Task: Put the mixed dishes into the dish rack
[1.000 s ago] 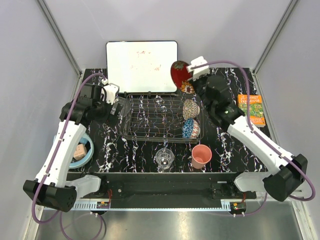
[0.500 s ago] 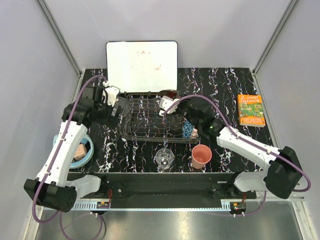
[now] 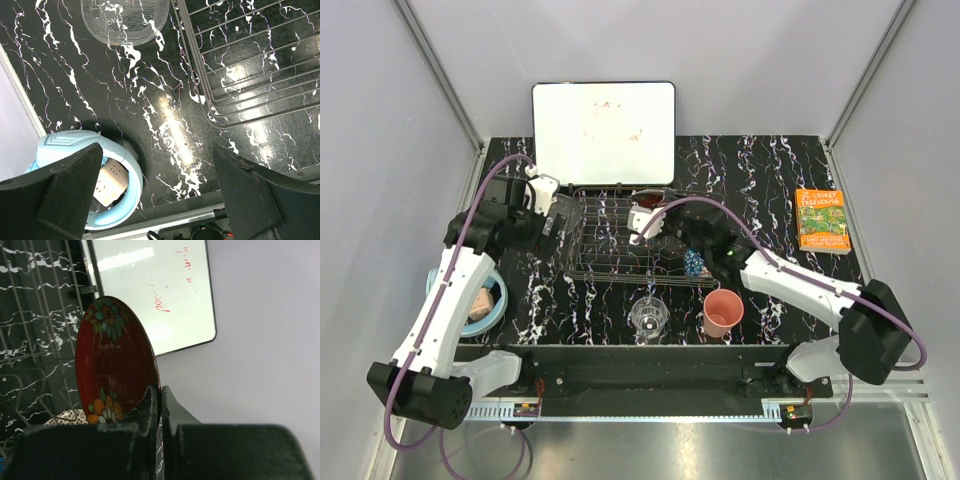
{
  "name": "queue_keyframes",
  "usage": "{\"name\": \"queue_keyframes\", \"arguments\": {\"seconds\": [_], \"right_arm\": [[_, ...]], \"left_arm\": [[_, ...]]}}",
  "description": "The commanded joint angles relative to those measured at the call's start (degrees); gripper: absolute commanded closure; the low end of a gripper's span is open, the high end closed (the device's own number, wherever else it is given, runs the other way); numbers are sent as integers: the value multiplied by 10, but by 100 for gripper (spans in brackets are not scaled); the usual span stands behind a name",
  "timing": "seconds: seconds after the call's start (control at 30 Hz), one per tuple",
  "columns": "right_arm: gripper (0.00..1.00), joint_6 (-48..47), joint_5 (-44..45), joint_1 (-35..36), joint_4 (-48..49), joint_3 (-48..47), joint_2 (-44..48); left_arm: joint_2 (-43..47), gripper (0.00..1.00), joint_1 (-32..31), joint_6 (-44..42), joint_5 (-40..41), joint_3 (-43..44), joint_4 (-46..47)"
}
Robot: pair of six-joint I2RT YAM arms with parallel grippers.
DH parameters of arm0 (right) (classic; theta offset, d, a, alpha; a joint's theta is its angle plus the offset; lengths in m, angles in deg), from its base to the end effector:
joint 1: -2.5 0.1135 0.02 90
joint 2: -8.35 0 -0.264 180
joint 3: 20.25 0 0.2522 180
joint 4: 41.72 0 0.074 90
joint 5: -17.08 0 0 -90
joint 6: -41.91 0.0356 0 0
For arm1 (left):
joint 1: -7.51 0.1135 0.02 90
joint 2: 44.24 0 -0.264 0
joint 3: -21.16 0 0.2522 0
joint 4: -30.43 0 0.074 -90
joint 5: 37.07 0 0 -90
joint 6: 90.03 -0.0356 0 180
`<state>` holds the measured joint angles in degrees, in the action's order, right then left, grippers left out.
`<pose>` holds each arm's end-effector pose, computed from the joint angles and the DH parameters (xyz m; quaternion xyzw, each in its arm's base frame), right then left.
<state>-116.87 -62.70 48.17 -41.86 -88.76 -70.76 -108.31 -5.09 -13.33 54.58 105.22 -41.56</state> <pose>0.2317 0.2282 0.3060 -0.6142 0.4630 -0.1945 0.6087 0.2042 -0.0446 0.3508 0.2073 0.9224 0.0156 0.3254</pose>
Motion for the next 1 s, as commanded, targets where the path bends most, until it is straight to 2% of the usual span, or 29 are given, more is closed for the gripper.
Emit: {"name": "queue_keyframes", "arguments": {"seconds": [0.0,0.3,0.7,0.97], "right_arm": [[100,-24,-13,5,39,-34,-21],[100,-37,-20,-1,47,-28,-49],[100,-72,-18,-21,60,-8,-3],[100,-80,-31,-33,67,-18,-3]], "left_arm": [[12,5,3,-3,10,-11,31],[14,5,3,-5,7,-20,39],[8,5,5,3,0,-23,45],[7,5,5,8,-6,-24,45]]}}
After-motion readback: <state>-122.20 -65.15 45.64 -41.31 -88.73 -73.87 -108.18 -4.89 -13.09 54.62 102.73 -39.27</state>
